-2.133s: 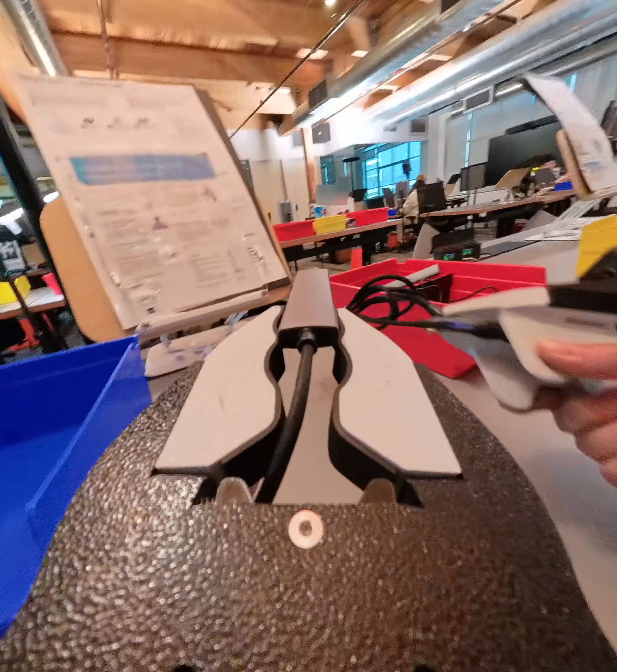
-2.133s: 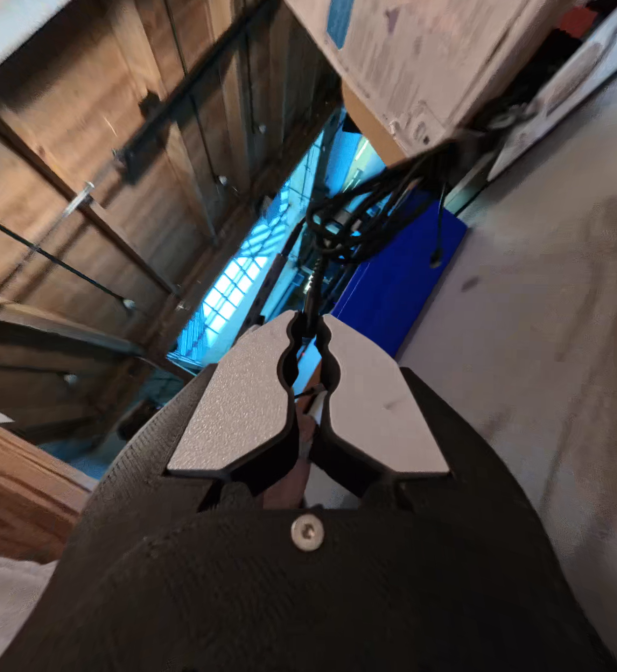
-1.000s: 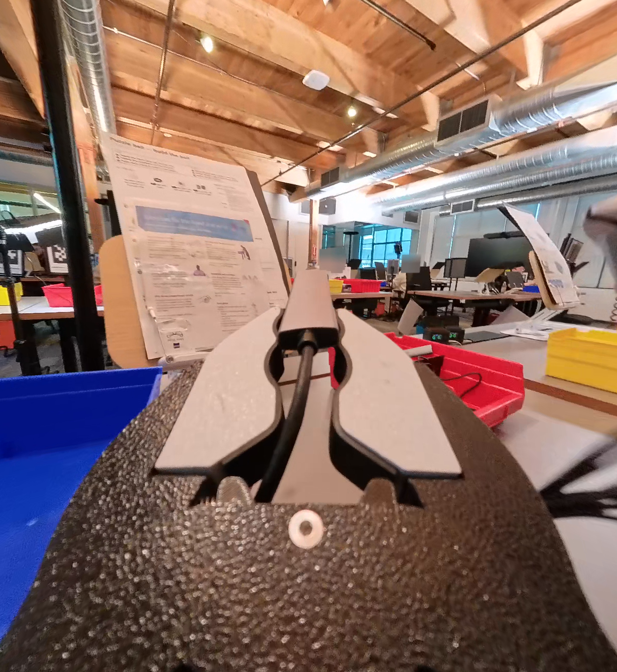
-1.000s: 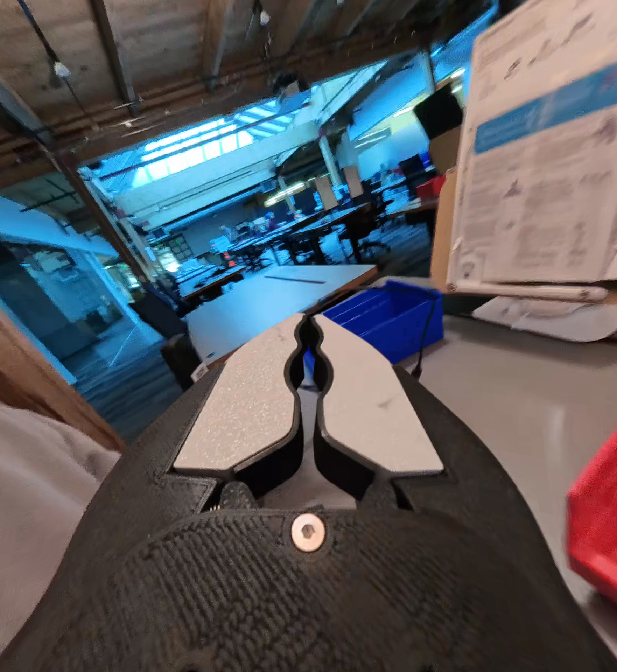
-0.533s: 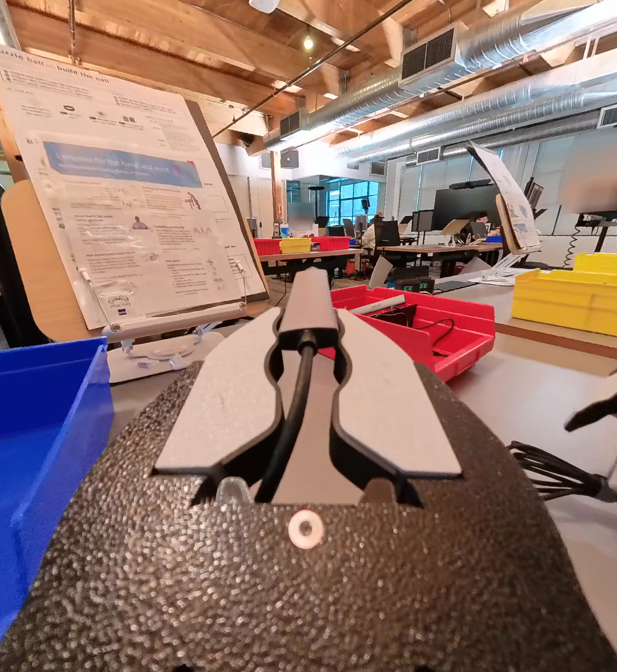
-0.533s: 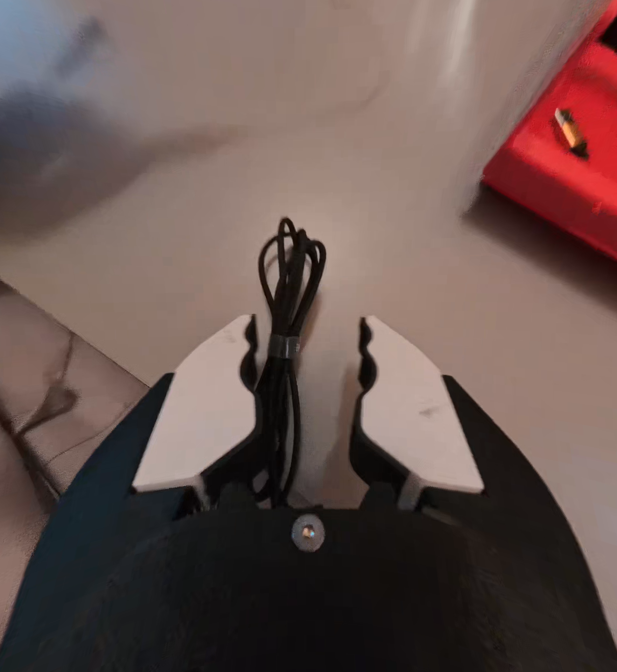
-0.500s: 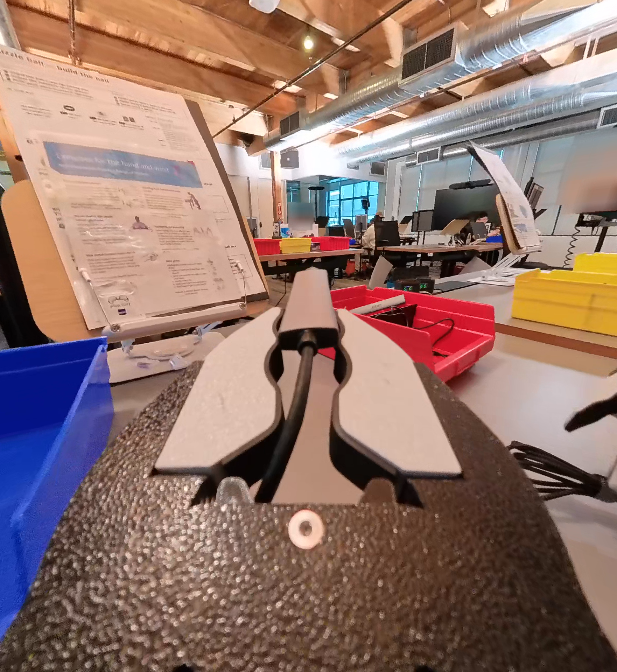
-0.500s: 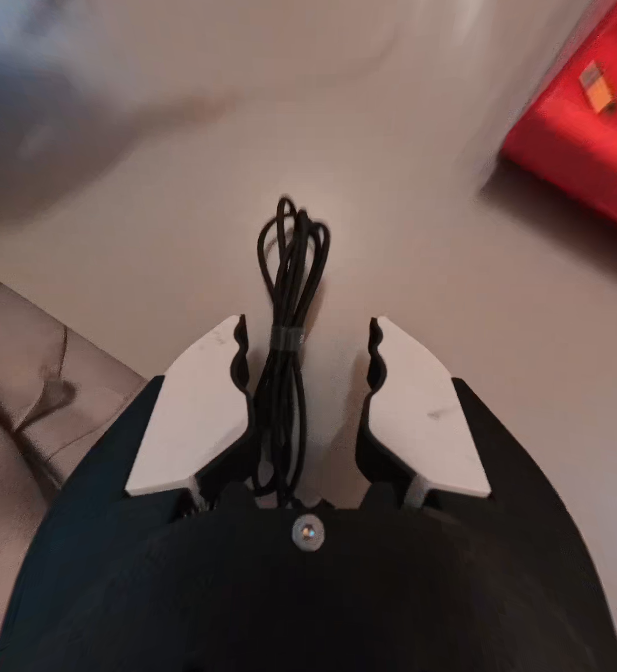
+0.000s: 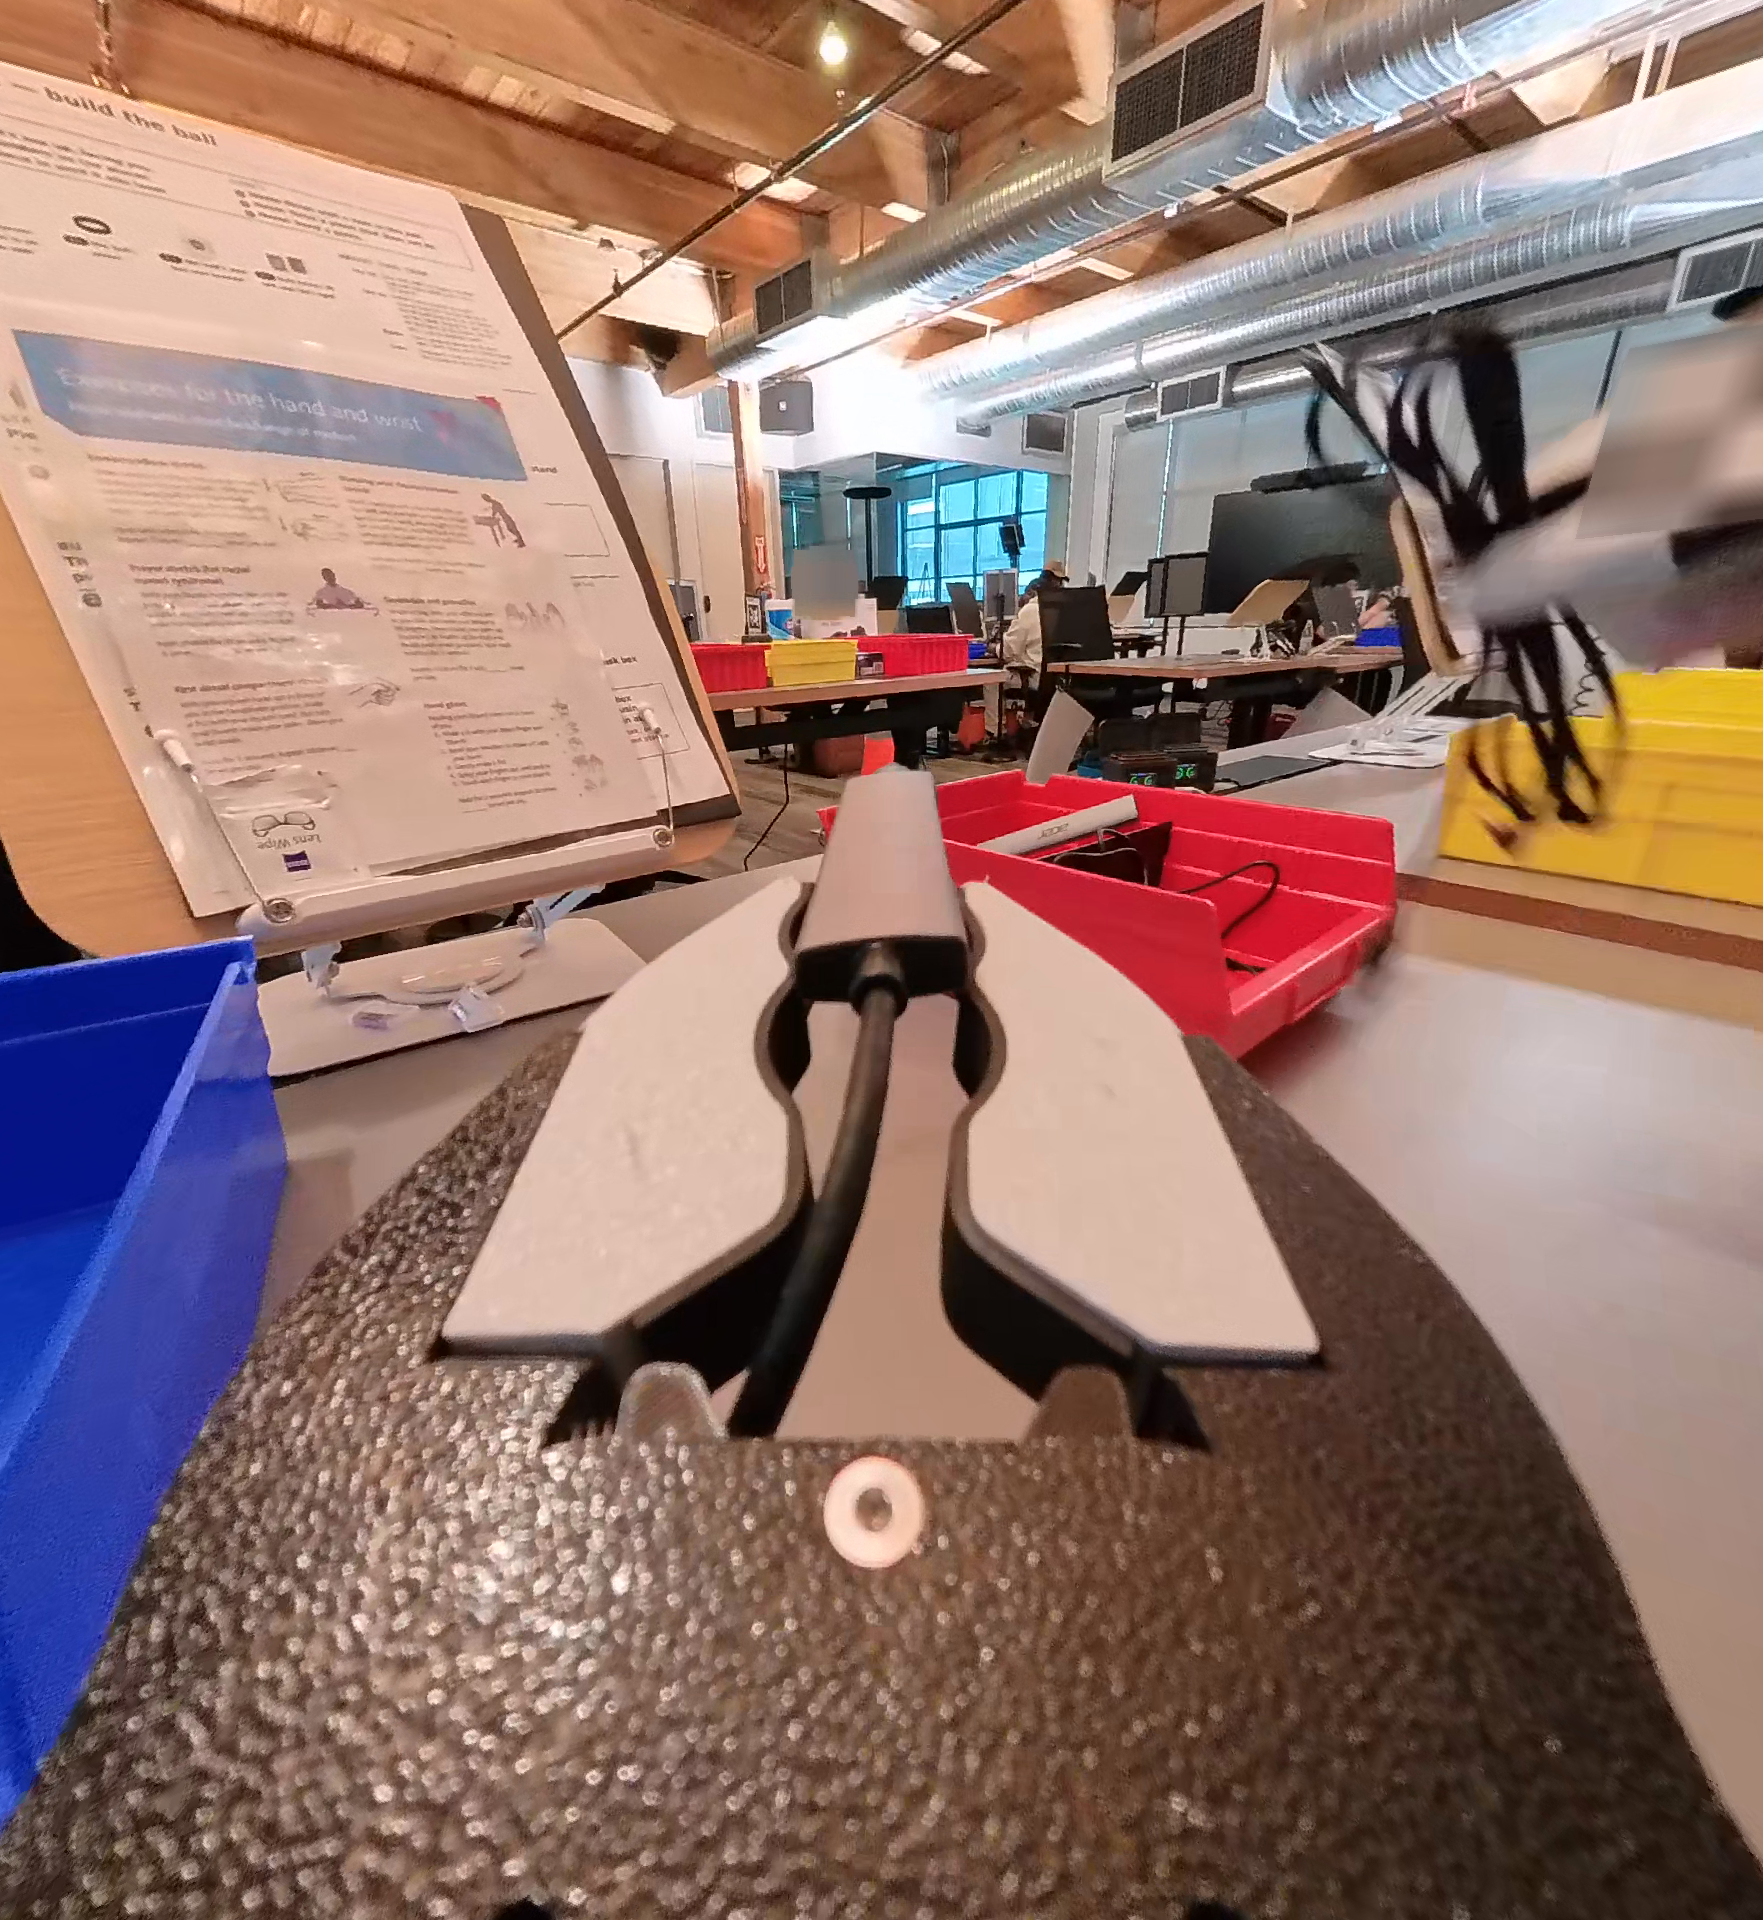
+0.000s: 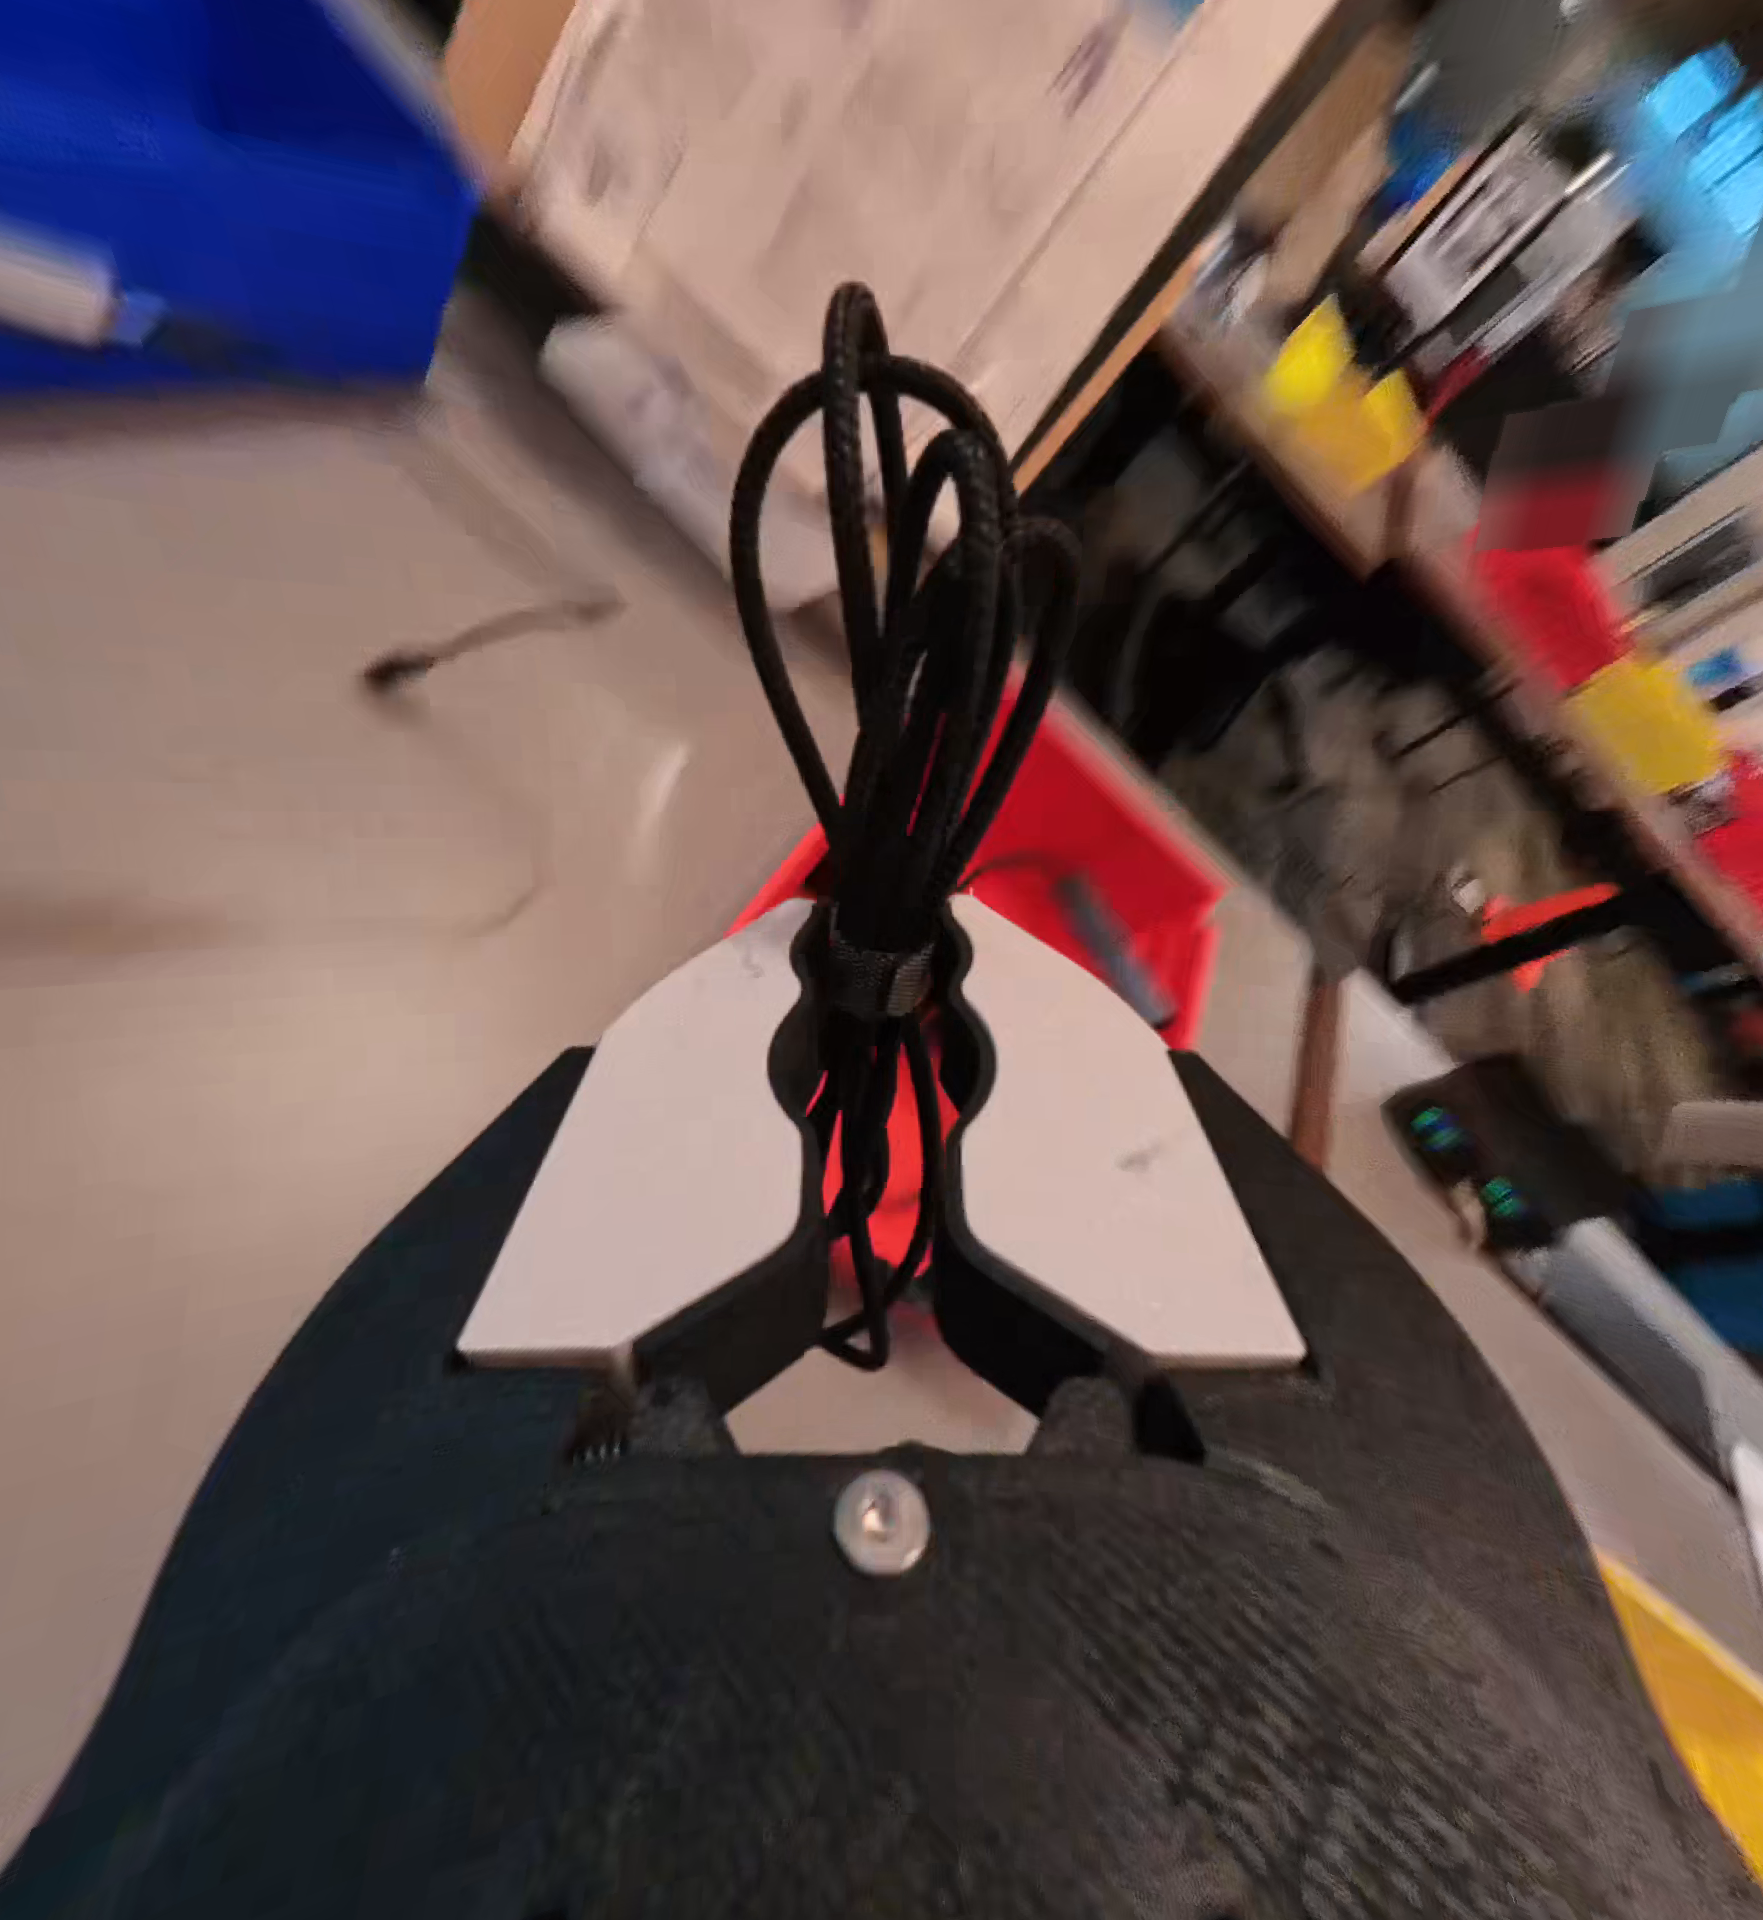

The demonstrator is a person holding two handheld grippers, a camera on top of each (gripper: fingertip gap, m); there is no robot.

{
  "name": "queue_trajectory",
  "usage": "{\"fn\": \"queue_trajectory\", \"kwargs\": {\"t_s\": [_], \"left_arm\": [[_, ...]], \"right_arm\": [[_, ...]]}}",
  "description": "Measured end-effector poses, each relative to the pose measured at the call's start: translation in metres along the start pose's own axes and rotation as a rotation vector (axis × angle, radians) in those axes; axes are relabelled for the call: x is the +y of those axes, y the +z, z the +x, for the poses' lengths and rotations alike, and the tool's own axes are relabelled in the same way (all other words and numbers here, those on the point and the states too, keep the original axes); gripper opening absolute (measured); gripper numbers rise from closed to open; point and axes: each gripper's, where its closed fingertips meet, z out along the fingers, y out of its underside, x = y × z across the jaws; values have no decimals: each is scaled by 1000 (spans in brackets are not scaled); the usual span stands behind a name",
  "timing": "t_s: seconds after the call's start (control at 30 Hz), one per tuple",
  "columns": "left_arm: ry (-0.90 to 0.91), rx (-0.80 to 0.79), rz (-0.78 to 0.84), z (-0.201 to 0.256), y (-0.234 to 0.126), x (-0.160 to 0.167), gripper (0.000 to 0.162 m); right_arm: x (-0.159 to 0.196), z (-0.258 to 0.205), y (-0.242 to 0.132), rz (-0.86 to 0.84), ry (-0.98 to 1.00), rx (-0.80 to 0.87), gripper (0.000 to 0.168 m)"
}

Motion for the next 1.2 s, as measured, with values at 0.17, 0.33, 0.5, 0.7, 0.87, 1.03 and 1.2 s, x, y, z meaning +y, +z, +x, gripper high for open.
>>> {"fn": "queue_trajectory", "kwargs": {"t_s": [0.17,0.33,0.5,0.7,0.87,1.03,1.2], "left_arm": [[2,14,3,4,1,-1,23],[-3,15,7,2,0,-2,24],[-20,12,4,-2,0,2,23],[-32,20,-13,-2,0,7,24],[-50,36,-22,-2,1,10,23],[-62,72,-60,12,8,27,23],[-14,258,-34,55,10,32,23]], "right_arm": [[8,55,53,66,-73,7,19],[110,33,110,-296,-265,-33,19],[137,13,142,-376,-330,-37,19],[140,8,162,-441,-70,-134,51],[78,11,109,-168,365,-110,60],[7,-83,38,296,899,-464,56],[2,-118,23,565,1233,-611,30]]}}
